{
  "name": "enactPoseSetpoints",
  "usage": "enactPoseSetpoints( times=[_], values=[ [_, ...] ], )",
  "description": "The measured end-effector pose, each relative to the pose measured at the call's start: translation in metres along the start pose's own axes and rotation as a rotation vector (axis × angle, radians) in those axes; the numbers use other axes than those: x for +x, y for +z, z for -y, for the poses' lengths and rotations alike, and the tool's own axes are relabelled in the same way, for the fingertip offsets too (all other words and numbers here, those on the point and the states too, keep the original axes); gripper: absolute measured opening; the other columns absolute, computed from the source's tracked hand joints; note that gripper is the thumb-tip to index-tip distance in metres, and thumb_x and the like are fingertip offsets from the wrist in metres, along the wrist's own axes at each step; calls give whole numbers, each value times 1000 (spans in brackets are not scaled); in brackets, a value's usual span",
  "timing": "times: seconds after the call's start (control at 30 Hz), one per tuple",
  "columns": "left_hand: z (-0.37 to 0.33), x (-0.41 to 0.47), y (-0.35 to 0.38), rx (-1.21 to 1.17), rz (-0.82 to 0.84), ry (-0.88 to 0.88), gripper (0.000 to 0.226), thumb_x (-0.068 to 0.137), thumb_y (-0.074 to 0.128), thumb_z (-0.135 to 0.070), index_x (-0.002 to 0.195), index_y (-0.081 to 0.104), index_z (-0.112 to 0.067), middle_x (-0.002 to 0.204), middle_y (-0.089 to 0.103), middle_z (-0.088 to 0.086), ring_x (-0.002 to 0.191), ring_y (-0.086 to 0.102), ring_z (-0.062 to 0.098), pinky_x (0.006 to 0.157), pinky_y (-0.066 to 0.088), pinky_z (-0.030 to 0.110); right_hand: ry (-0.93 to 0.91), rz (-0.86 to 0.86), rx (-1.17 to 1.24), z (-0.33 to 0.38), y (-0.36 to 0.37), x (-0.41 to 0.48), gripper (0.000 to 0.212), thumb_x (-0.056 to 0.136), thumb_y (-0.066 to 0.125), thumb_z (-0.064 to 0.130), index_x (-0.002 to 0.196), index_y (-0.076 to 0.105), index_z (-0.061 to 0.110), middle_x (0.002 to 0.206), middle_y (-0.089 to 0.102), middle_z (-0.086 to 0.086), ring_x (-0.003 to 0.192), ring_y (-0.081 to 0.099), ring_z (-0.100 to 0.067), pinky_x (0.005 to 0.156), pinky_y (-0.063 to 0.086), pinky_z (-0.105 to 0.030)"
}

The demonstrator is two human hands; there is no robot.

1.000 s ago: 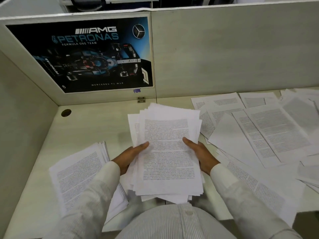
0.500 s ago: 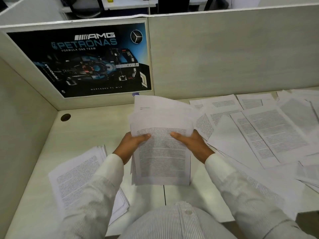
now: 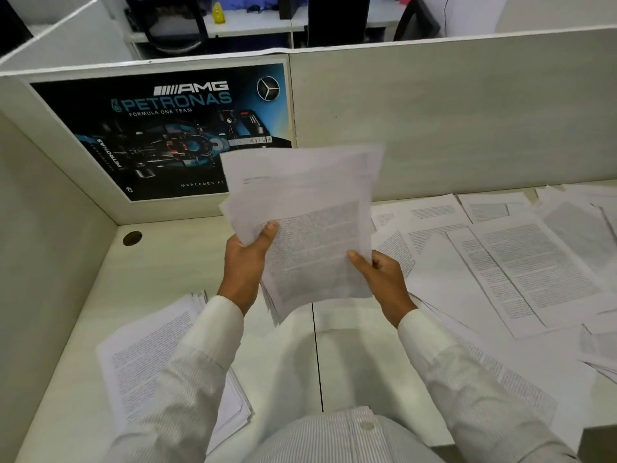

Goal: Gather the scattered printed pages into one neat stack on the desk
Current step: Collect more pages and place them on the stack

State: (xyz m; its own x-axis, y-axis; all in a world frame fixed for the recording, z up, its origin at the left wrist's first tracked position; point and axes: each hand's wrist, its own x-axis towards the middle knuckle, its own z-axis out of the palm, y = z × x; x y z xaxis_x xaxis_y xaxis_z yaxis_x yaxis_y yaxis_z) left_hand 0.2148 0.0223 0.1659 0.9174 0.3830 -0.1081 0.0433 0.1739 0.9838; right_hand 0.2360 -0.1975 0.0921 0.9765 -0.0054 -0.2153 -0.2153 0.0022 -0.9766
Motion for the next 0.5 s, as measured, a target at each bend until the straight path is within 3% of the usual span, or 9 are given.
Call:
enactPoseSetpoints(
  times=[0.03,0.1,0.17,0.27,0.4,0.5],
  values=[
    [-7,1,0,-32,1,22,9,91,68,-23,100,68,-25,95,74,-8,92,69,15,77,54,27,30,-51,3,-5,-1,0,22,86,73,41,86,69,20,80,72,17,80,68,-8,71,50,-15],
    [-21,1,0,-100,10,69,11,93,66,-21,103,67,-26,95,75,-12,94,69,12,79,55,28,155,-94,76,-16,-2,3,39,80,74,52,98,65,19,103,71,6,99,66,-15,81,55,-28],
    [-31,0,2,-177,31,112,15,95,62,-16,105,67,-25,95,75,-12,95,69,10,82,56,28,308,-39,212,-23,1,2,60,72,74,61,112,57,19,122,62,-4,112,62,-19,89,55,-38],
    [-39,-4,9,-275,52,115,17,95,59,-11,106,66,-22,96,75,-9,95,69,12,85,56,30,428,82,407,-24,12,0,81,69,70,68,131,48,20,129,58,-7,122,58,-22,101,49,-47],
    [-33,-7,12,-249,63,67,19,94,60,-13,111,65,-21,101,74,-6,100,68,16,87,54,35,370,175,567,-13,28,1,64,79,66,63,134,57,29,129,66,-5,122,60,-25,106,45,-52],
    [-31,-8,9,-228,57,62,22,93,62,-17,115,65,-23,108,72,-4,107,66,20,89,53,37,337,176,632,-5,31,3,51,88,62,55,130,60,27,126,68,-7,121,61,-27,104,48,-51]
  ],
)
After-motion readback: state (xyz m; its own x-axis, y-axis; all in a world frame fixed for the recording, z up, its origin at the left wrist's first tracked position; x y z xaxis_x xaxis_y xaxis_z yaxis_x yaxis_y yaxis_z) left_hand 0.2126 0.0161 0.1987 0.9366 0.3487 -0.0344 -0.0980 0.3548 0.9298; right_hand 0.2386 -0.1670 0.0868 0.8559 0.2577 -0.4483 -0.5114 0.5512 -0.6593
